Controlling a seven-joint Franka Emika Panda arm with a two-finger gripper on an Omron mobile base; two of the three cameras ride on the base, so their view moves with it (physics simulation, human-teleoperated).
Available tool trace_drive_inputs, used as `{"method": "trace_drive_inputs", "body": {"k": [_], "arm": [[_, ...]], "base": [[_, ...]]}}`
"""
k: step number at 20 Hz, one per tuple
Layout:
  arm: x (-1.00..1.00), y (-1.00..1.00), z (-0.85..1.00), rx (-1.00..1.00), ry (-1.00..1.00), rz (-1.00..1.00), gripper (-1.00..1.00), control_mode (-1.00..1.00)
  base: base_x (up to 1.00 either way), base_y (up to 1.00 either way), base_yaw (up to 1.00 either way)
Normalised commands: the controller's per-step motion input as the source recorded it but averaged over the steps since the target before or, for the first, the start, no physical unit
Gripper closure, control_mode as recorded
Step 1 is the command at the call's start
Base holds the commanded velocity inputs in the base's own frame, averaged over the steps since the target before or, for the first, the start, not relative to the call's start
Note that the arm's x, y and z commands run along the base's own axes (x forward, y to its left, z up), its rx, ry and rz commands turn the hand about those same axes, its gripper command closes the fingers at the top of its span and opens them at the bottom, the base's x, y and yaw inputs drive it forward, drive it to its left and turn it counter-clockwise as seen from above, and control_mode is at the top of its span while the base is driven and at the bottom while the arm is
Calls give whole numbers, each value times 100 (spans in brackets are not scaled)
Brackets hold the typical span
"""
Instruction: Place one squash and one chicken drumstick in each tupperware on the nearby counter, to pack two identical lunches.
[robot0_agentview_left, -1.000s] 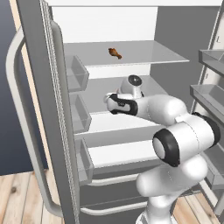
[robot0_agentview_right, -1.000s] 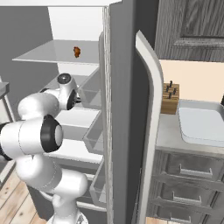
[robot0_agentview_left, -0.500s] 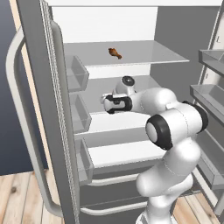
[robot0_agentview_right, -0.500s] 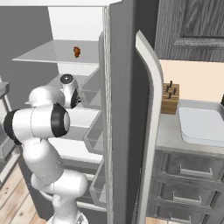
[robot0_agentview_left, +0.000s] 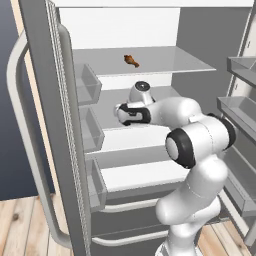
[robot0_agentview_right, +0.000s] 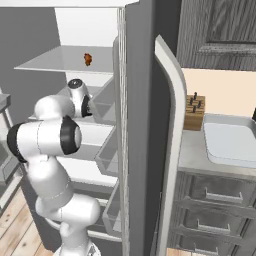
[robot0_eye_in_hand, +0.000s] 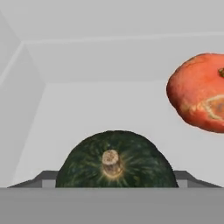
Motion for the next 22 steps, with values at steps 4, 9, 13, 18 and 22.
{"method": "trace_drive_inputs", "body": {"k": [4,9,13,18,22], "arm": [[-100,0,-9,0,-12,-6,100,-100],[-100,-8,29,2,-9,-2,100,-100],[-100,-20,58,6,-1,0,100,-100],[-87,-20,73,5,1,0,100,-100],[-75,-8,73,0,0,0,100,-100]], "base": [[0,0,0],[0,0,0],[0,0,0],[0,0,0],[0,0,0]]}}
